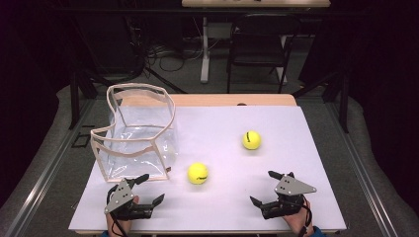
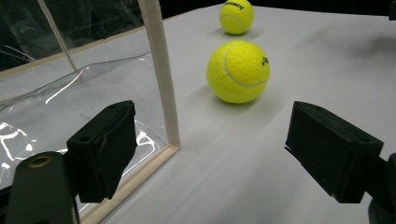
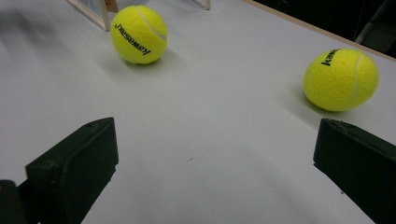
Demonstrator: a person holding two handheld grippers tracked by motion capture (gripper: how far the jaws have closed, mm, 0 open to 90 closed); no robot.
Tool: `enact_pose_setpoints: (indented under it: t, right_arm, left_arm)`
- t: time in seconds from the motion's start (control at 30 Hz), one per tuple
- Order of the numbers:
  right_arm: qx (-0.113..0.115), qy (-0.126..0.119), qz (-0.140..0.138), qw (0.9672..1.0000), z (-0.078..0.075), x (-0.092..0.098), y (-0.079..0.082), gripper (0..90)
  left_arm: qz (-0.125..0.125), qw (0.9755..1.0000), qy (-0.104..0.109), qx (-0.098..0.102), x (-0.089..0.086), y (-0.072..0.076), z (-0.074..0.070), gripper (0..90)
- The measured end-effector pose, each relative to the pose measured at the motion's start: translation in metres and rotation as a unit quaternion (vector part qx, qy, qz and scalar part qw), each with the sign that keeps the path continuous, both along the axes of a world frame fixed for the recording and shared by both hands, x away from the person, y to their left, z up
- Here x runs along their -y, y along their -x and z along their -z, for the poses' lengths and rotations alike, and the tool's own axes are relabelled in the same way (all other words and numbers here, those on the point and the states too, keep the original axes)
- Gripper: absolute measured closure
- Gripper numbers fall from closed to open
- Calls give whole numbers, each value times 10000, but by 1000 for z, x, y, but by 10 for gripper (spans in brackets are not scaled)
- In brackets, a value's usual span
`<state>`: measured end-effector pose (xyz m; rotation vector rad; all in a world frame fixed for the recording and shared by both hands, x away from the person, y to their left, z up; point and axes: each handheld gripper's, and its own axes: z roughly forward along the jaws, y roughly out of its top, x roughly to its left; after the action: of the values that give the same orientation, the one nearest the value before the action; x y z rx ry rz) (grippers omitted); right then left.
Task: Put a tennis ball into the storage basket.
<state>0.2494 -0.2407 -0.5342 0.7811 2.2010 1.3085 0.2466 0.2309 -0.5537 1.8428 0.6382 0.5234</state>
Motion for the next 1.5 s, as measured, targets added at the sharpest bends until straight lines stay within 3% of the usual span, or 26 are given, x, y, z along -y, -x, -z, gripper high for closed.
enact_pose_setpoints:
  t: [0.27,0.57,0.83,1.1,1.13,1.2,1.5]
  right_arm:
    - [-78,0,-63,9999,1,-3,-2,0]
    - [-109,32,-148,9998,-4,-12,-3,0]
    - [-282,100,-96,9995,-10,-20,-13,0]
    - [-288,107,-104,9995,-10,-21,-15,0]
    - [-395,161,-236,9988,-14,-35,-26,0]
    - [-430,198,-324,9984,-17,-44,-31,0]
    - [-578,253,-491,9968,-21,-62,-42,0]
  left_arm:
    - [0,10000,66,-30,1,0,1,158]
    - [37,10000,-9,-79,4,0,1,158]
    - [65,9999,13,-91,3,-3,1,158]
    - [113,9999,14,-103,3,-3,1,158]
    - [113,9999,14,-103,3,-3,1,158]
    - [110,9999,39,-101,3,-2,1,158]
    - [144,9998,2,-114,3,-3,1,158]
